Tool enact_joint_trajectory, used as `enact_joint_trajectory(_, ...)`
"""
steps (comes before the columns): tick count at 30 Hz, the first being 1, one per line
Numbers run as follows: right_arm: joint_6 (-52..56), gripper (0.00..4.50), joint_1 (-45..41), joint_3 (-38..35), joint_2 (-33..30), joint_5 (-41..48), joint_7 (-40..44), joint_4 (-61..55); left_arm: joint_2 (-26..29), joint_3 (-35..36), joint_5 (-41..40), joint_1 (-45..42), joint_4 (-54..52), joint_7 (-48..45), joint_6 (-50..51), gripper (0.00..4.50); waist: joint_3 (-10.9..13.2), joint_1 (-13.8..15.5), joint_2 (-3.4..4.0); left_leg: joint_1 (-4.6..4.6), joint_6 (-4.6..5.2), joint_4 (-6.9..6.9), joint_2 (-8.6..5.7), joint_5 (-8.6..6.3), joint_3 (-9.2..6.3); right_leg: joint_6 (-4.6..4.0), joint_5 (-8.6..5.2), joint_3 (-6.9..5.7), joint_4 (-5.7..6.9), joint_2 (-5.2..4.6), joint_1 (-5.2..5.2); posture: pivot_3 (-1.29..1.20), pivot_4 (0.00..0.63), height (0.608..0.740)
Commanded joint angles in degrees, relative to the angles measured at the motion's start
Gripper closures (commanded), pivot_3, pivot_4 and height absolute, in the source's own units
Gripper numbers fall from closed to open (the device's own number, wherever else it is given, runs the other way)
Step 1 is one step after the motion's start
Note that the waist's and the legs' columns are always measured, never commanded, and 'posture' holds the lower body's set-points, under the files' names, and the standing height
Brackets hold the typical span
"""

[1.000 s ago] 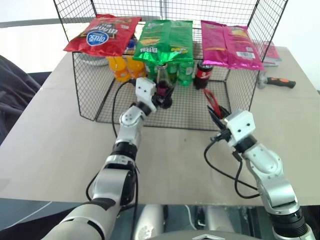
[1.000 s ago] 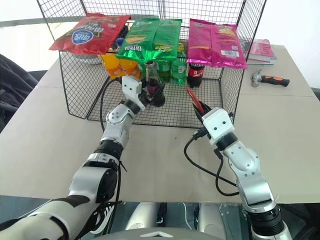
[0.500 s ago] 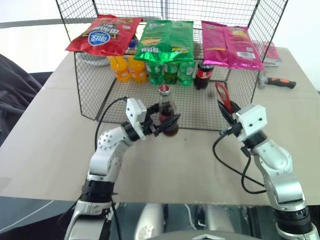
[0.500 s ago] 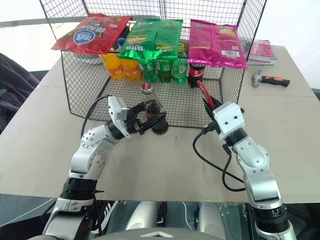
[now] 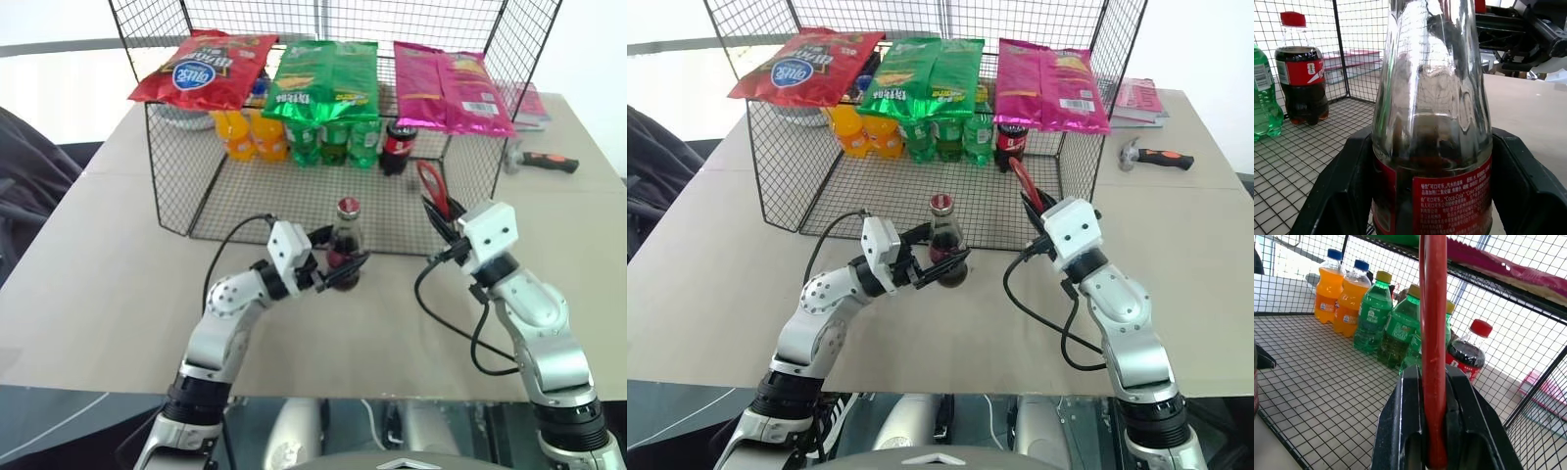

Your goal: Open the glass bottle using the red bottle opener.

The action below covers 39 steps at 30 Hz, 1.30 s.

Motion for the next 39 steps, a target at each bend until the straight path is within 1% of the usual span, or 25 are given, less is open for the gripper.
enact_joint_trajectory(1, -1.25, 4.5, -2.3, -0.1, 0.1, 0.28, 0.71, -0.12, -0.51, -0.04, 0.59, 0.47, -1.82, 0.84, -2.19, 0.02, 0.0, -0.01, 0.0, 0.0, 0.0, 0.0, 0.0, 0.0, 0.0, 0.0, 0.0, 0.0, 0.01, 0.0, 0.0, 0.0, 0.15, 0.709)
enact_joint_trajectory(3, -1.66, 4.5, -3.11, 0.52, 0.4, 0.11, 1.09, 0.75, -0.8, 0.22, 1.31, 0.39, -2.01, 1.9, -2.99, 0.02, 0.0, -0.01, 0.0, 0.01, 0.0, 0.0, 0.0, 0.0, 0.0, 0.0, 0.0, 0.0, 0.02, 0.0, -0.01, 0.0, 0.15, 0.709)
enact_joint_trajectory(8, -2.57, 4.5, -4.52, 1.44, 0.94, -0.22, 1.41, 2.79, -1.81, 1.04, -0.36, -0.17, -3.42, 2.95, -3.5, 0.02, 0.0, 0.01, 0.0, 0.0, 0.0, 0.0, 0.0, 0.0, 0.0, 0.0, 0.0, 0.0, 0.01, 0.0, 0.0, 0.0, 0.15, 0.709)
enact_joint_trajectory(13, -3.5, 4.5, -4.56, 2.05, 1.37, -0.64, 1.6, 3.58, -2.96, 1.67, -4.47, -1.78, -6.89, 3.14, -1.88, 0.02, 0.0, 0.03, 0.0, -0.01, -0.04, 0.0, 0.01, 0.02, 0.0, 0.0, 0.0, 0.0, 0.0, 0.0, -0.01, 0.0, 0.15, 0.709)
enact_joint_trajectory(27, -5.22, 4.5, -5.62, 2.2, 2.38, -1.66, 1.47, 5.95, 1.36, 3.4, -8.46, 0.25, -12.19, 2.87, 3.61, 0.02, -0.01, 0.0, 0.02, 0.02, -0.14, 0.0, 0.01, 0.08, 0.02, -0.01, 0.0, 0.04, 0.02, 0.01, 0.0, 0.0, 0.15, 0.709)
enact_joint_trajectory(39, -6.81, 4.5, -6.55, 2.32, 3.26, -2.25, 1.64, 8.06, 1.36, 4.0, -10.85, 0.15, -13.88, 3.38, 5.87, 0.02, -0.01, -0.05, 0.02, 0.03, -0.18, 0.0, 0.0, 0.1, 0.03, -0.01, 0.0, 0.06, 0.02, 0.01, 0.0, 0.0, 0.15, 0.709)
